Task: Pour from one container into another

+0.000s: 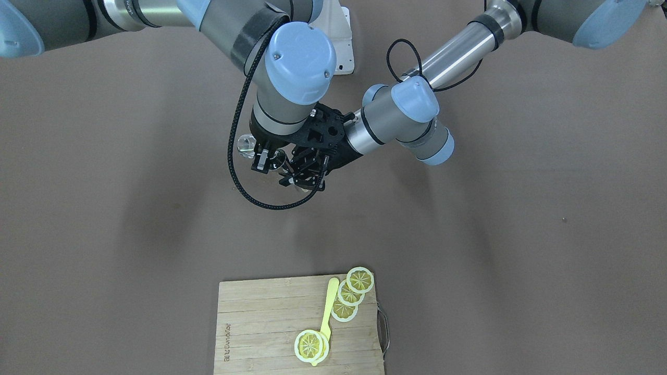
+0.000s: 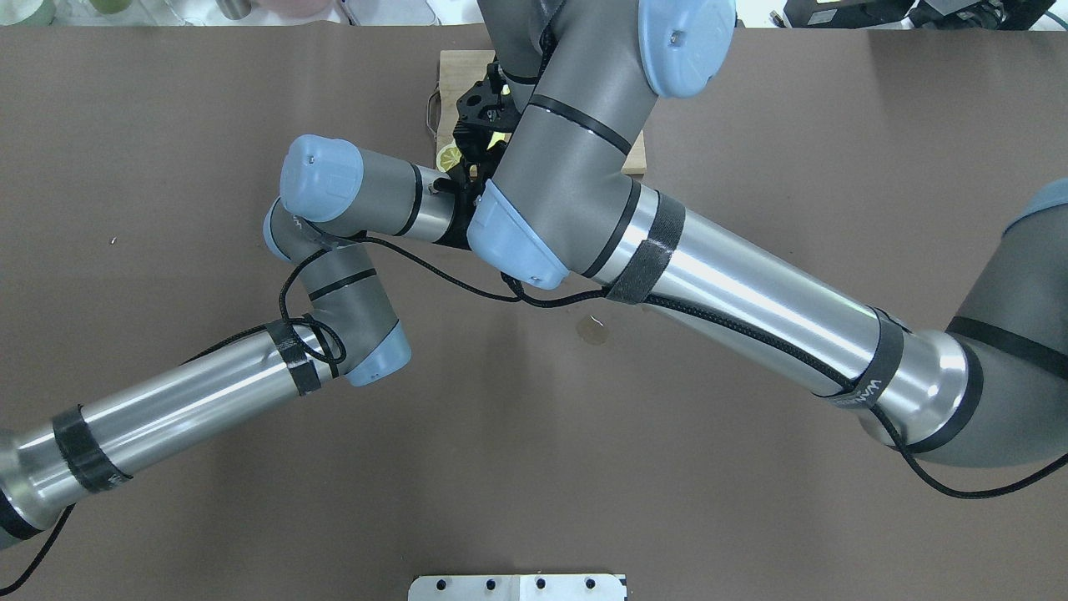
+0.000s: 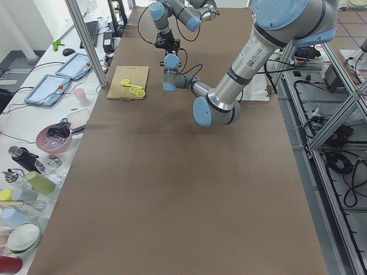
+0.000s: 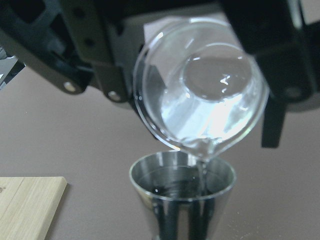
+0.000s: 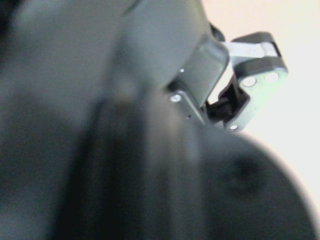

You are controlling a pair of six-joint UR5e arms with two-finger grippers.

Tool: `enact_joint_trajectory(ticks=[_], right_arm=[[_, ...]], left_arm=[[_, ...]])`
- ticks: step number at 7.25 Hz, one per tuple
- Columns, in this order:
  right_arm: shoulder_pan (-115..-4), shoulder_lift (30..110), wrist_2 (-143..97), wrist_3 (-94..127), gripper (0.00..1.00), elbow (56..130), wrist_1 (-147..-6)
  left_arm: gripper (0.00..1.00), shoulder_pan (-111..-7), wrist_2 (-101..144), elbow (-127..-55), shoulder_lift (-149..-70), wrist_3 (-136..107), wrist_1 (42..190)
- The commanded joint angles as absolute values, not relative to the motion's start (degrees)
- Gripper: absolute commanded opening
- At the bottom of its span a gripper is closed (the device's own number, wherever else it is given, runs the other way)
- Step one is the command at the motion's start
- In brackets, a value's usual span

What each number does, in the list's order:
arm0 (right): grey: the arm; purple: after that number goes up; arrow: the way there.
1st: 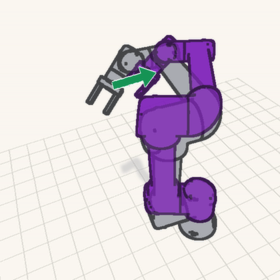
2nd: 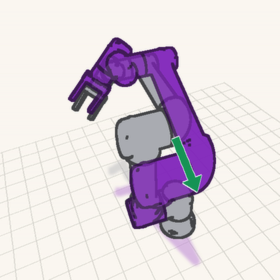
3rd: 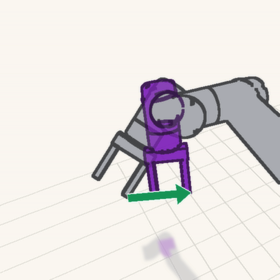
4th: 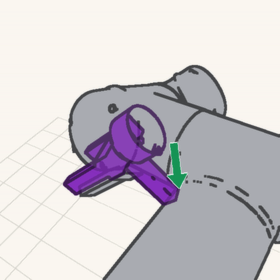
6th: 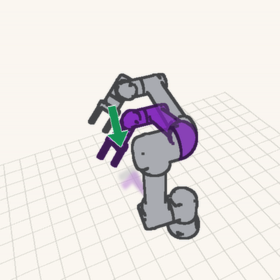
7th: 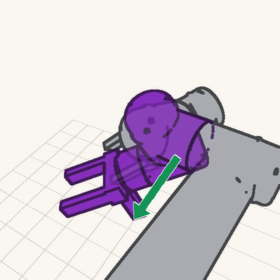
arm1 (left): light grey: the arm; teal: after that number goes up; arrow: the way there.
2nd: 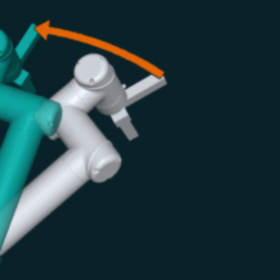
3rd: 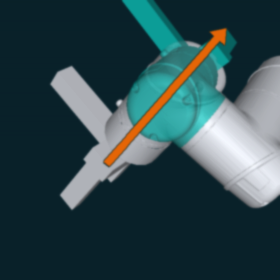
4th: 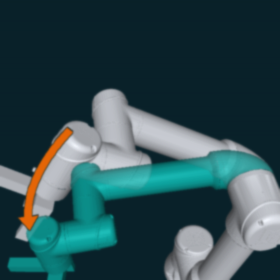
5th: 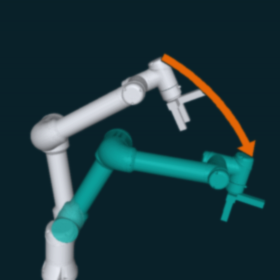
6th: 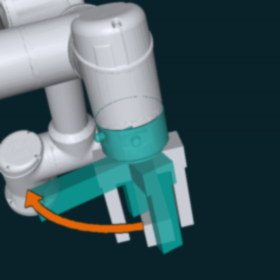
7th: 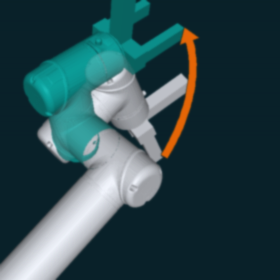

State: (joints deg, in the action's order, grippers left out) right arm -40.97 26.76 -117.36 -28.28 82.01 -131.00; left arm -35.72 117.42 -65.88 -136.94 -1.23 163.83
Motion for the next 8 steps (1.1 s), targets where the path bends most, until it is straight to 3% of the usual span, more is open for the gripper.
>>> enact_joint_trajectory(ticks=[1,6,8], right_arm=[[-41.1,26.7,-117.2,-29.6,0.0,82.3,-131.0],[-41.5,33.2,-117.3,-30.1,0.0,93.1,-130.3],[-42.4,33.5,-117.6,-30.1,0.0,93.3,-127.4]], left_arm=[[0.0,-35.8,117.4,-66.0,-136.9,-1.2,163.8],[0.0,-35.8,117.4,-66.0,-136.9,-1.2,163.8],[0.0,-35.8,117.4,-66.0,-136.9,-1.1,163.8]])
